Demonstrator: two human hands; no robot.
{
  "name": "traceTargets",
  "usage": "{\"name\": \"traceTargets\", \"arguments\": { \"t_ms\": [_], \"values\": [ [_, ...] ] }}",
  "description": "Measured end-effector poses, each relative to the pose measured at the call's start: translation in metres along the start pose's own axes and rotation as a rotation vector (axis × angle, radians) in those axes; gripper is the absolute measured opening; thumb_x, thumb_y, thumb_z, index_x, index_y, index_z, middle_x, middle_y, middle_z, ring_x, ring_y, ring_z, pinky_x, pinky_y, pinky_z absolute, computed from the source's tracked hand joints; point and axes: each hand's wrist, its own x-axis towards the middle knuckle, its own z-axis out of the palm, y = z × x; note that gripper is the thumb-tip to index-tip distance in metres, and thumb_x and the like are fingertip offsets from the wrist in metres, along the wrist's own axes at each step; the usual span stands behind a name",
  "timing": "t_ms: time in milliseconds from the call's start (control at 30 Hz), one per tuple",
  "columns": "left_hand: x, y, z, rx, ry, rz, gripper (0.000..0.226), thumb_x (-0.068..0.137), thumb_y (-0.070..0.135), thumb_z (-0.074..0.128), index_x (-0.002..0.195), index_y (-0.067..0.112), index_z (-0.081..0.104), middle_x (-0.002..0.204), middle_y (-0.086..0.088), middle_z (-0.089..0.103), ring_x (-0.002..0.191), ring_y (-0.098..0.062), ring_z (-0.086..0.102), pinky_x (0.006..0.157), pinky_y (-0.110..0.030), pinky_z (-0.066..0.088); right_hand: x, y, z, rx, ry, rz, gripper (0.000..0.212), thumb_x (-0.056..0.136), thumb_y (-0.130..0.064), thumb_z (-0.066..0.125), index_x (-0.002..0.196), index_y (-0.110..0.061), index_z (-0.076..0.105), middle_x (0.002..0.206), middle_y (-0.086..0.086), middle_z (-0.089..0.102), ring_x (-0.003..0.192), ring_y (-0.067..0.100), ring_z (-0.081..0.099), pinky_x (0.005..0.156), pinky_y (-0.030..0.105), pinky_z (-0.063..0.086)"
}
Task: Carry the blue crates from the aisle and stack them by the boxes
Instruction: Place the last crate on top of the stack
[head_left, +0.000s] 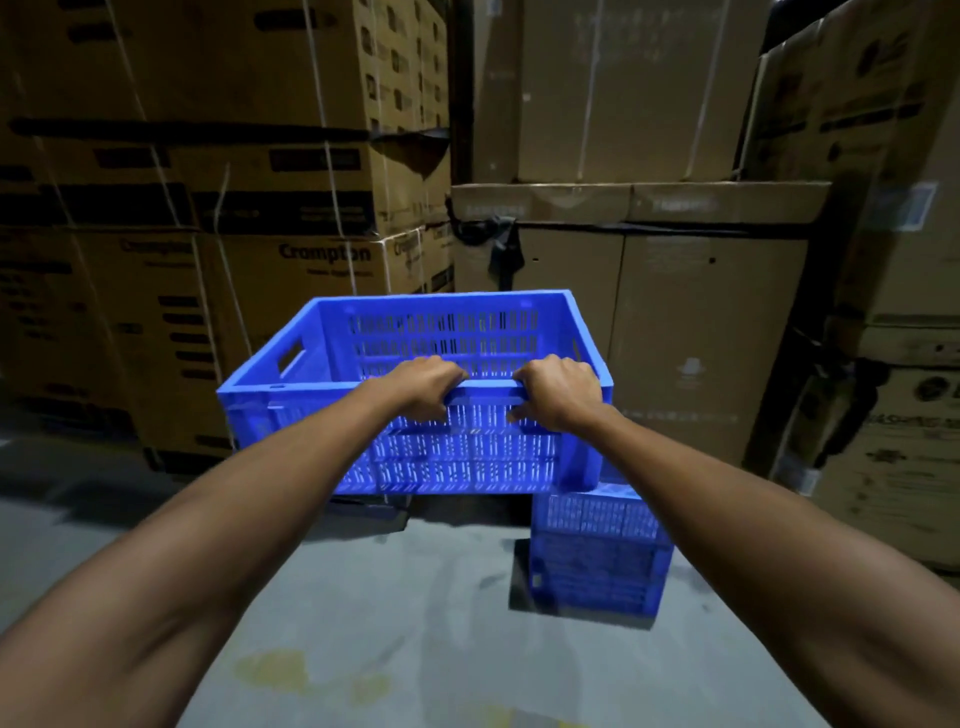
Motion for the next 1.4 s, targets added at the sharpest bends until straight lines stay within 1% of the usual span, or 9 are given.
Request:
{"name": "traceTargets", "arguments": {
  "t_ms": [100,200,267,433,567,800,1000,1133,1400],
  "values": [
    [0.056,-0.007,0.006,-0.035,-0.014,0.028,0.029,0.075,0.024,0.072,0.100,0.020,0.059,0.091,0.001,0.061,0.086,-0.023,0.059,0.071,-0.042,0.053,0.039,0.029,0.022,0.003,0.015,0.027,0.039,0.074,-0.057,0.076,0.098,-0.028,0.068,0.092,0.001,0.068,0.088,0.030,0.065,0.066,0.034,0.043],
    [0.116,-0.001,0.008,-0.109,-0.042,0.050,0.055,0.067,0.046,0.081,0.112,0.026,0.056,0.096,0.008,0.060,0.088,-0.017,0.057,0.071,-0.036,0.047,0.078,0.062,0.043,0.014,0.028,0.036,0.038,0.075,-0.057,0.076,0.099,-0.028,0.069,0.088,0.000,0.068,0.084,0.028,0.065,0.065,0.034,0.042],
    [0.158,0.004,0.013,-0.079,-0.034,0.031,0.065,0.060,0.056,0.083,0.112,0.027,0.056,0.097,0.009,0.060,0.089,-0.017,0.056,0.071,-0.034,0.045,0.106,0.086,0.060,0.031,0.037,0.034,0.040,0.075,-0.057,0.076,0.102,-0.028,0.070,0.089,0.000,0.068,0.083,0.026,0.064,0.065,0.033,0.040],
    [0.265,0.009,0.046,0.000,-0.010,-0.089,0.050,0.063,0.056,0.082,0.093,0.022,0.060,0.090,0.002,0.061,0.085,-0.022,0.058,0.078,-0.038,0.051,0.175,0.153,0.118,0.103,0.010,0.035,0.038,0.076,-0.055,0.076,0.103,-0.028,0.071,0.090,-0.002,0.070,0.084,0.022,0.064,0.066,0.032,0.039],
    [0.340,0.006,0.083,0.003,-0.020,-0.139,0.038,0.072,0.050,0.079,0.084,0.024,0.053,0.086,0.001,0.056,0.081,-0.023,0.054,0.073,-0.036,0.049,0.230,0.199,0.177,0.145,-0.040,0.031,0.039,0.076,-0.057,0.076,0.103,-0.030,0.070,0.091,-0.001,0.069,0.087,0.024,0.064,0.067,0.033,0.040],
    [0.447,-0.017,0.208,-0.034,-0.099,-0.137,0.030,0.081,0.047,0.072,0.087,0.025,0.052,0.087,0.002,0.056,0.082,-0.020,0.052,0.071,-0.034,0.039,0.297,0.247,0.325,0.155,-0.087,0.003,0.036,0.075,-0.058,0.075,0.099,-0.032,0.069,0.089,0.000,0.069,0.086,0.027,0.065,0.067,0.033,0.039],
    [0.519,-0.032,0.350,0.023,-0.042,-0.092,0.029,0.081,0.048,0.071,0.093,0.025,0.059,0.088,0.000,0.053,0.088,-0.026,0.055,0.070,-0.035,0.039,0.323,0.273,0.484,0.139,-0.044,0.021,0.040,0.074,-0.058,0.076,0.098,-0.028,0.069,0.091,0.005,0.068,0.088,0.031,0.065,0.067,0.035,0.042],
    [0.556,-0.035,0.433,0.033,-0.030,-0.071,0.029,0.079,0.049,0.072,0.086,0.027,0.054,0.086,0.000,0.054,0.087,-0.027,0.056,0.069,-0.036,0.039,0.327,0.286,0.577,0.131,-0.016,0.043,0.045,0.072,-0.058,0.078,0.103,-0.027,0.070,0.095,0.004,0.069,0.092,0.030,0.065,0.071,0.036,0.044],
    [0.600,-0.041,0.552,0.046,-0.001,-0.100,0.035,0.075,0.049,0.076,0.086,0.025,0.053,0.076,0.004,0.050,0.080,-0.024,0.053,0.064,-0.033,0.039,0.331,0.301,0.700,0.125,0.035,0.043,0.054,0.065,-0.057,0.083,0.107,-0.026,0.069,0.104,0.004,0.069,0.100,0.030,0.064,0.076,0.036,0.046]
  ]
}}
